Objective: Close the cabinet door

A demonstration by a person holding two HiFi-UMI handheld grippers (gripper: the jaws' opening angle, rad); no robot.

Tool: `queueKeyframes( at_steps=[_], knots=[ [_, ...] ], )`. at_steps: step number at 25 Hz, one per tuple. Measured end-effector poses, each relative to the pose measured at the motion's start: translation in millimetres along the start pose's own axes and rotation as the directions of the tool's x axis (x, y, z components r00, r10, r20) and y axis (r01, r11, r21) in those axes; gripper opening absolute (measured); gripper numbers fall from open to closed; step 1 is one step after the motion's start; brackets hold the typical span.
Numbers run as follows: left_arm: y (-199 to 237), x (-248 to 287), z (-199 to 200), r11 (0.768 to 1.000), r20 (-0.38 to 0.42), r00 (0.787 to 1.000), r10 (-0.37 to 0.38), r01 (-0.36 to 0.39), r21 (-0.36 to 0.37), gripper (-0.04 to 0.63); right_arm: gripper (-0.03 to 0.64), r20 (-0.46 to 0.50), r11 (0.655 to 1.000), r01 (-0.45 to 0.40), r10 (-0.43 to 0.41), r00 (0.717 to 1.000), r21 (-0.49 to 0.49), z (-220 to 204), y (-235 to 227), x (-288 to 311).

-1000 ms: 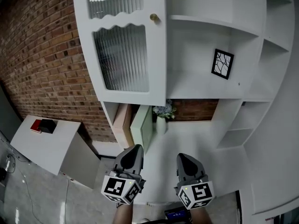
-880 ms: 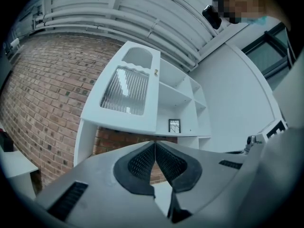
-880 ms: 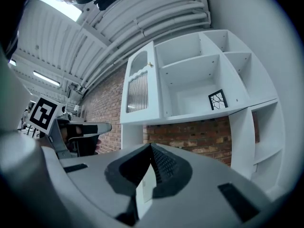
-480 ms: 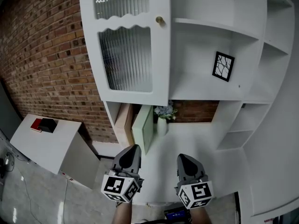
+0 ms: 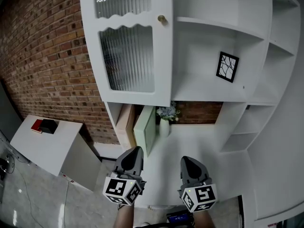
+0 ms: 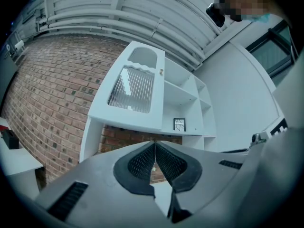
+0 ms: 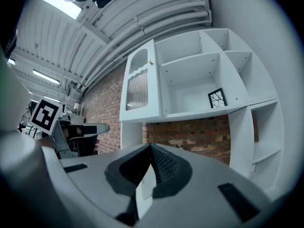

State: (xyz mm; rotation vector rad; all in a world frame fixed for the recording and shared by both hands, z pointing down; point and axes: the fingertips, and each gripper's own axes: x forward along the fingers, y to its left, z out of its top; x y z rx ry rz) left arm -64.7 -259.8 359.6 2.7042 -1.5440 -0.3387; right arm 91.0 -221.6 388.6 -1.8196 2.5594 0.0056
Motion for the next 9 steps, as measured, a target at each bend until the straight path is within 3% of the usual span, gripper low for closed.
queueKeyframes(
  at_steps=[9],
  knots=[
    [0.7,3.6,-1.9,1.000,-0.003,1.000,0.005,-0.005,0.005,0.017,0.001,-0.004,1.000,-0.009,0.009,1.000,0.000,-1.3,-1.6,4.1]
  ],
)
